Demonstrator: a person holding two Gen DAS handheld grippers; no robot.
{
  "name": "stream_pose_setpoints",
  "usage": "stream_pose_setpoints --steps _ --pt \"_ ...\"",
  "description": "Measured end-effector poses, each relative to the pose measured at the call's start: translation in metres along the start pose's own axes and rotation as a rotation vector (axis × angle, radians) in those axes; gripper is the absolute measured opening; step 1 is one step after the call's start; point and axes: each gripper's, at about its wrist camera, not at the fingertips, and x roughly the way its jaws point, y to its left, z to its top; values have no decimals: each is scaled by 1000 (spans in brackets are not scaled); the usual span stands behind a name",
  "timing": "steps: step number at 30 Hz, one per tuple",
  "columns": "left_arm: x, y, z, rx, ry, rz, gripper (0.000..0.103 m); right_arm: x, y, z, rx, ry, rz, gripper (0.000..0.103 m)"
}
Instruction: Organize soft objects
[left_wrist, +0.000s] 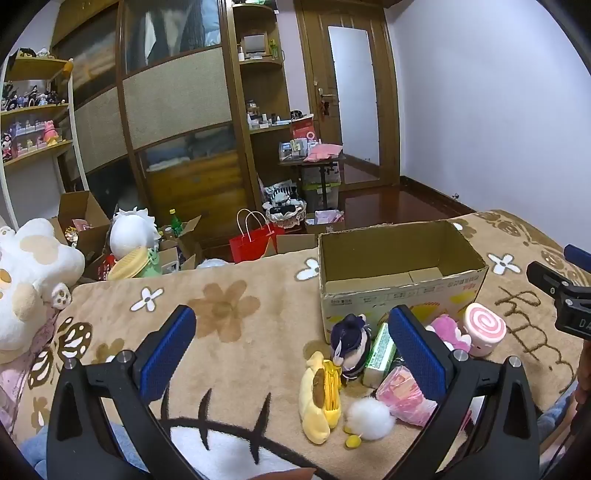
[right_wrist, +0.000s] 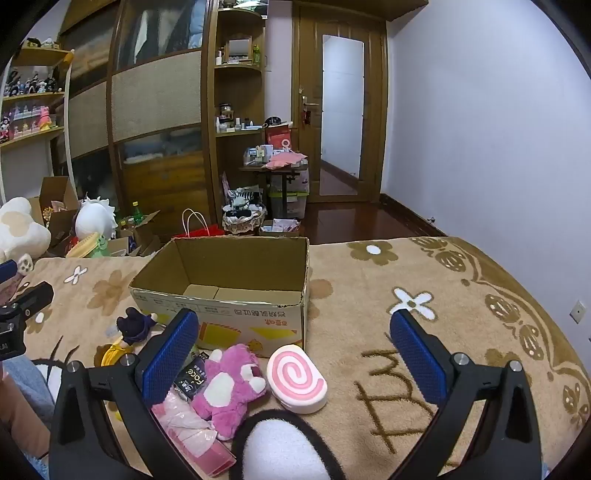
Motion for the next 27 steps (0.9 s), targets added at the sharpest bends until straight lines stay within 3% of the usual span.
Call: stream_pose_setpoints --steps 14,27 --pt "-4 -12 3 -3 -14 19 103 0 0 0 -2 0 0 103" --pt "0 -1 0 -18 -3 3 103 0 0 0 -4 0 -2 103"
